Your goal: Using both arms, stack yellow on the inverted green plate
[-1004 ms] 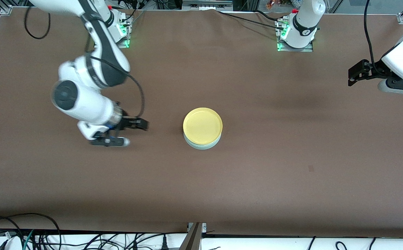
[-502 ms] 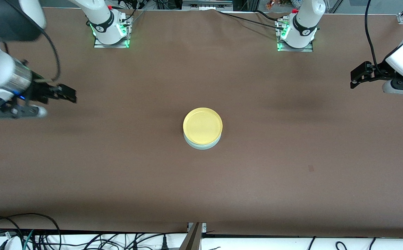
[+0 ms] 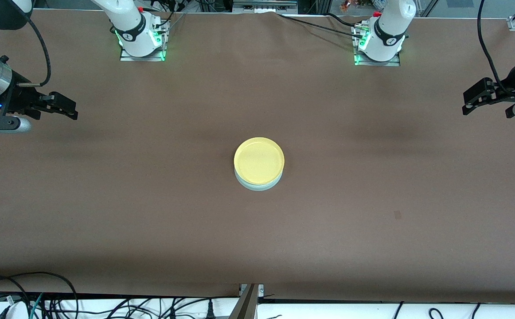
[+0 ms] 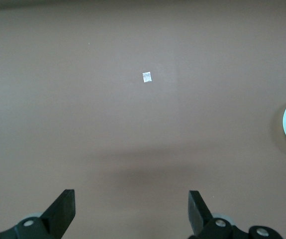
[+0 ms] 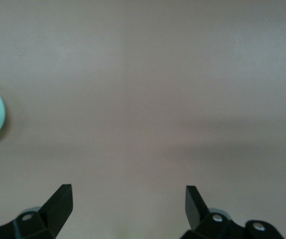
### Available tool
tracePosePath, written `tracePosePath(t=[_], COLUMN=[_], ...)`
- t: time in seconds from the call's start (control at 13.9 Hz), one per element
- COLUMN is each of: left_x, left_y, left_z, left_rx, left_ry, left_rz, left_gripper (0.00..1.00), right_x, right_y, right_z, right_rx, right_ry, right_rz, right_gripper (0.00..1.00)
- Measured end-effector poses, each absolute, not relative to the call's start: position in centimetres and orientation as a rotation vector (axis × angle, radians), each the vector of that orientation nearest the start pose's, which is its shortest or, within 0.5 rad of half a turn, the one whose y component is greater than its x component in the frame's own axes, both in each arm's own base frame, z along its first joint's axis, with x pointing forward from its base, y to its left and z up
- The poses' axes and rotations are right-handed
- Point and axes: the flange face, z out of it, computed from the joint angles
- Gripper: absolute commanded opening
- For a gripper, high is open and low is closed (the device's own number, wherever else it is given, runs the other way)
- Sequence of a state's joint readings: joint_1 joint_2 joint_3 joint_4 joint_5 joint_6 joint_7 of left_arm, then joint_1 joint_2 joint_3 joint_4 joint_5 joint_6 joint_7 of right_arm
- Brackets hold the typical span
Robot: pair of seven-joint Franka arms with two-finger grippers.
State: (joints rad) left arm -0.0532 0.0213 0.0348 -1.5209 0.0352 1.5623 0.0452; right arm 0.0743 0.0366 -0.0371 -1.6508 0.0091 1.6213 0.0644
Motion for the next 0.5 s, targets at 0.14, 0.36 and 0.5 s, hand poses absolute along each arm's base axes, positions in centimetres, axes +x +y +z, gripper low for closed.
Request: tracePosePath(t=[0.14,0.36,0.5], left_x=[56.1,56.1,56.2], left_y=[-0.7,-1.0,-1.0], left_z=[63.5,63.4,63.4], left_rx=[-3.104,-3.104,-3.104], left_ry=[0.098,0.106,0.107], left_rz=[-0.029,-0.027,-0.026], left_gripper=[1.00,1.00,1.00], right_x=[55.6,54.2,54.1], right_y=[0.0,-0.8,-0.8], right_z=[58.2,59.7,59.3], right_rx=[-3.132,-3.129,-3.129], right_ry=[0.097,0.118,0.120], right_rz=[0.062,0.055,0.076], right_gripper=[1.00,1.00,1.00])
